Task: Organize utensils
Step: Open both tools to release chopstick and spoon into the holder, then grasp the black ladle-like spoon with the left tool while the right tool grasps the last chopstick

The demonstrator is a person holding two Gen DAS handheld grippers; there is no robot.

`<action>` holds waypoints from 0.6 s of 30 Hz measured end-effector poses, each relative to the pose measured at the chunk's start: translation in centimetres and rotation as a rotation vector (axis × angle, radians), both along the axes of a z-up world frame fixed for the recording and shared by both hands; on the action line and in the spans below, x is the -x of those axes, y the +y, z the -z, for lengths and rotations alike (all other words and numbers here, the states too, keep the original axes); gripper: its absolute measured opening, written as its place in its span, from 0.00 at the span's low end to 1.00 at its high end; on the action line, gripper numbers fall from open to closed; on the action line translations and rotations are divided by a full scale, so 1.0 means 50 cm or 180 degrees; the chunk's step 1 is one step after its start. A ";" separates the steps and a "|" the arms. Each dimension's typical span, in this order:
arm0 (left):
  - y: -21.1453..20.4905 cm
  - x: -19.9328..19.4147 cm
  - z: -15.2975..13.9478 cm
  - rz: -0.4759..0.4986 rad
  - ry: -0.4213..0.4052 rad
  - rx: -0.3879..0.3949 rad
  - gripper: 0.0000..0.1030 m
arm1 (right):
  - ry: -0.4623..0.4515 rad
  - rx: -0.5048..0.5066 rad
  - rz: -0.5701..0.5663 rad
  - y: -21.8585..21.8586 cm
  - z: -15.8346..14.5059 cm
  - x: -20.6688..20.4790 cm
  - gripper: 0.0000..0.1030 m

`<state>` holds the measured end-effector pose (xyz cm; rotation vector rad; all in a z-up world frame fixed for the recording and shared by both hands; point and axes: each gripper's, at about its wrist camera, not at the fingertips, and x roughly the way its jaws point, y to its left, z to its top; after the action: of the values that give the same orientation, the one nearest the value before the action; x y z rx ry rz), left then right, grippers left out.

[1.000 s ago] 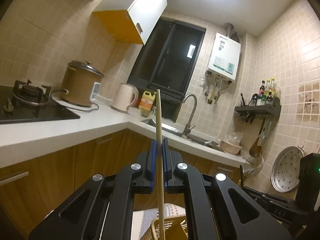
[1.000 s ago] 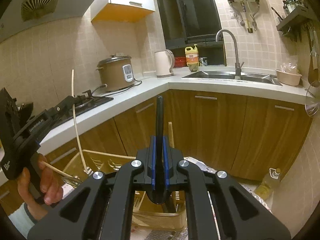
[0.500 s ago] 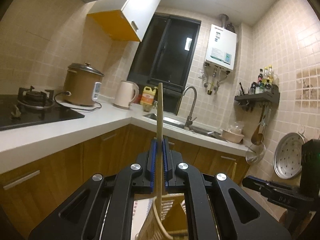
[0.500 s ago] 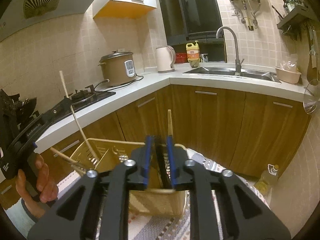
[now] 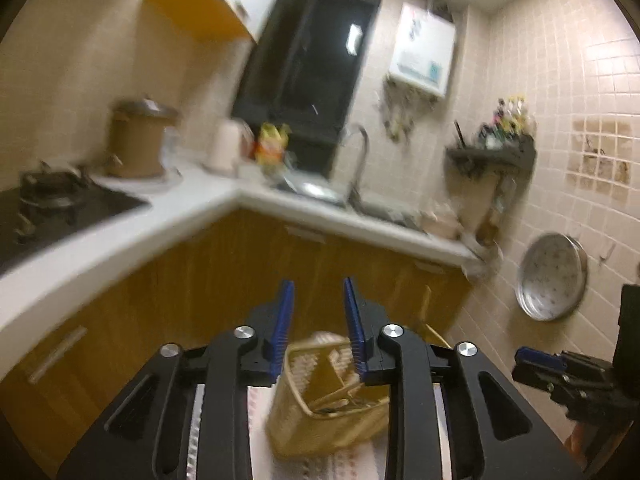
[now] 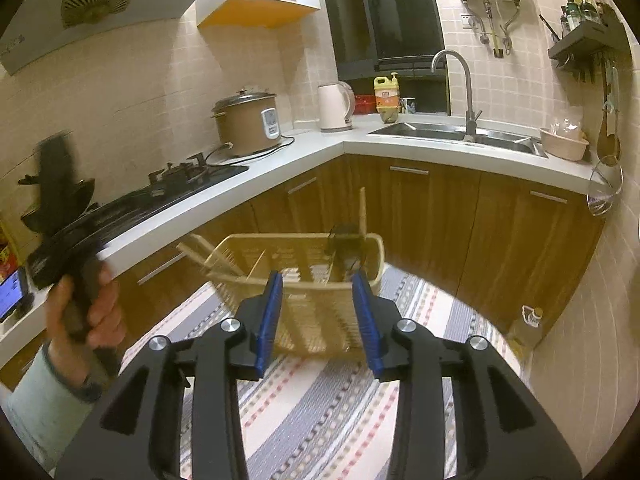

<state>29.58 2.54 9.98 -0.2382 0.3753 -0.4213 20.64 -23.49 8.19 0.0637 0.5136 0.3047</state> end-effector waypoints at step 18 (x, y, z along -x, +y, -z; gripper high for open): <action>0.007 0.182 0.130 -0.0012 0.1193 -0.0766 0.40 | 0.1758 0.0459 -0.0514 0.110 0.191 0.082 0.47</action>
<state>20.50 2.88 3.46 -0.0813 0.7877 -0.3229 16.55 -17.99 -1.35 -0.0362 1.0907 0.4086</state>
